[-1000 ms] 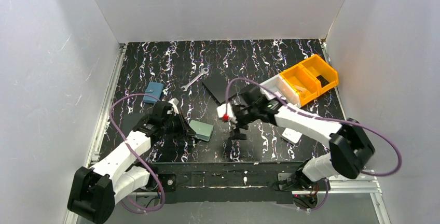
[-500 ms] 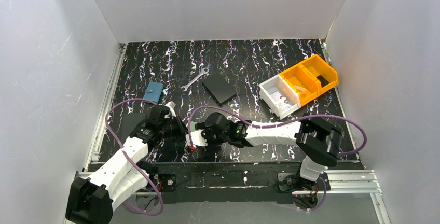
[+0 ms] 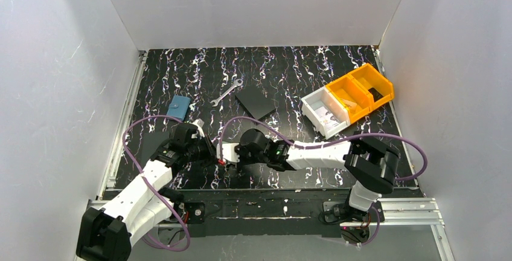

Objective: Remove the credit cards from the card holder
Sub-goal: Remove the credit card from the card holder.

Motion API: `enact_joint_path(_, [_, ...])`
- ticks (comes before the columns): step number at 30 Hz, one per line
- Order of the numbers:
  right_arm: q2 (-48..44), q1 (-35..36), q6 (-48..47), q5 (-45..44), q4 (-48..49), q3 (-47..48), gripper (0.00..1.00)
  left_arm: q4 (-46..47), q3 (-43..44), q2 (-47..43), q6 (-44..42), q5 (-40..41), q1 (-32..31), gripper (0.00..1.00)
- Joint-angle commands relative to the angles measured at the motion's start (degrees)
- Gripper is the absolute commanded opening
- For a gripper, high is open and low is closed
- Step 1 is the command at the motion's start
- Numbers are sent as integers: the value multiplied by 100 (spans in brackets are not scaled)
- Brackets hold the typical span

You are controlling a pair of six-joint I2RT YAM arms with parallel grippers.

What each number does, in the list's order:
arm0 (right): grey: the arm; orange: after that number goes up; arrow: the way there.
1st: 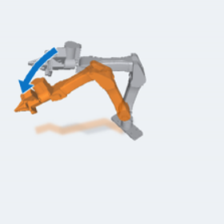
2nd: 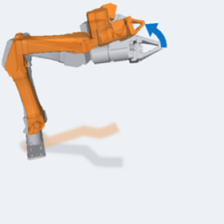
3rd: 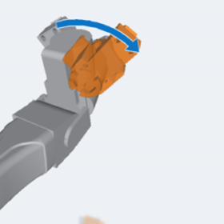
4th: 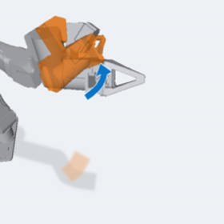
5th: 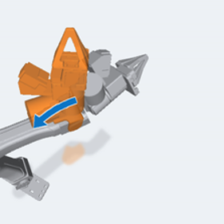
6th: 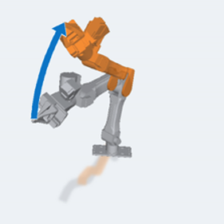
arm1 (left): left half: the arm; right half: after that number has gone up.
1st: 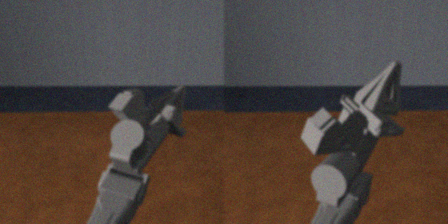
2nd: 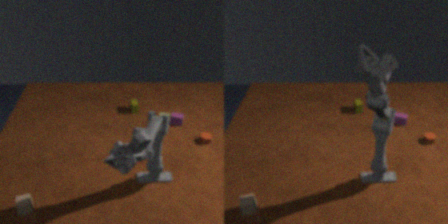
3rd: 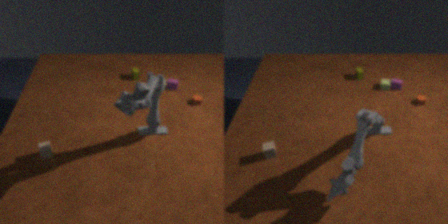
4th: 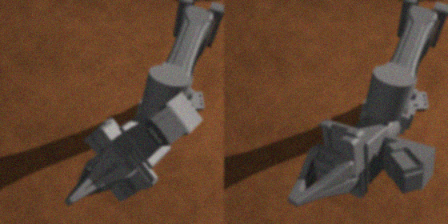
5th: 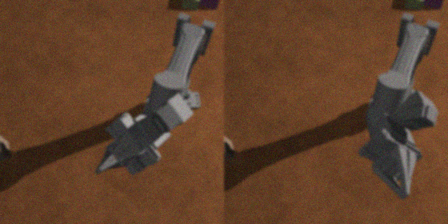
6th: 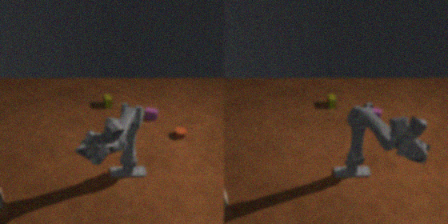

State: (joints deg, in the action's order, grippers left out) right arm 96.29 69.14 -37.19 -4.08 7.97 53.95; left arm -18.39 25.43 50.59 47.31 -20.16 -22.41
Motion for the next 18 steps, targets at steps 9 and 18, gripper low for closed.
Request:
enact_joint_path(9, [-1678,-2279,2091,2707,-930,-575,1,82,500,523,-368,-252,-31,0])
enact_joint_path(18, [-2467,-3241,3384,1624,-1019,-1794,1,849,1314,2936,-849,-580,-121,0])
